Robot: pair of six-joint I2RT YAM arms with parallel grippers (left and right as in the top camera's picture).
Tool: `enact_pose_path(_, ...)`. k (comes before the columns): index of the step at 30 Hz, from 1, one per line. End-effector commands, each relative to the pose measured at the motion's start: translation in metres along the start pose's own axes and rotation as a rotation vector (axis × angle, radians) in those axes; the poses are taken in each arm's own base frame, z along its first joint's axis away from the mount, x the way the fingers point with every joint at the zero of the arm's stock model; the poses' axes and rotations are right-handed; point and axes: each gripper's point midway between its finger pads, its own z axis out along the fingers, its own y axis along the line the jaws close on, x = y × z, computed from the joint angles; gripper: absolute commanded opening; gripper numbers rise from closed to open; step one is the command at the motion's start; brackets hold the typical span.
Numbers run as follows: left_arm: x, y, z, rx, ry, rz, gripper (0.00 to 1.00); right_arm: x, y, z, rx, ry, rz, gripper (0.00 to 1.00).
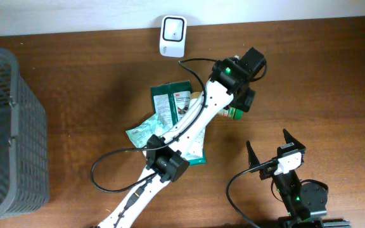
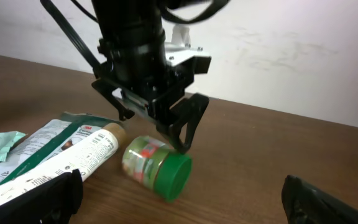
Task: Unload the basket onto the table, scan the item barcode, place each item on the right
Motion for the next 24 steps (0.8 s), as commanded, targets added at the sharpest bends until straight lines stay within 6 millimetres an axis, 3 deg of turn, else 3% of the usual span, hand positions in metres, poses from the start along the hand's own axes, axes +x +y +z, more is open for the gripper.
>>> enact_pose_path(1,-0.002,0.004,-0.001,-0.027,-0.008,-0.016,1.00,0.001,0.001,0.000,-0.004,0.000,0.004,0.98)
enact_pose_path(6,-0.004,0.000,0.009,-0.023,-0.015,-0.013,0.88,0.001,0.001,0.000,-0.004,0.000,0.004,0.98)
enact_pose_path(16,-0.006,-0.002,0.009,-0.016,-0.024,0.011,0.87,0.001,0.001,0.000,-0.004,0.000,0.004,0.98)
enact_pose_path(19,-0.002,-0.014,0.009,0.055,-0.003,0.119,0.86,0.001,0.001,0.000,-0.004,0.000,0.004,0.98)
enact_pose_path(24,-0.015,-0.029,0.017,0.132,-0.043,0.035,0.84,0.001,0.001,0.000,-0.004,0.000,0.004,0.98)
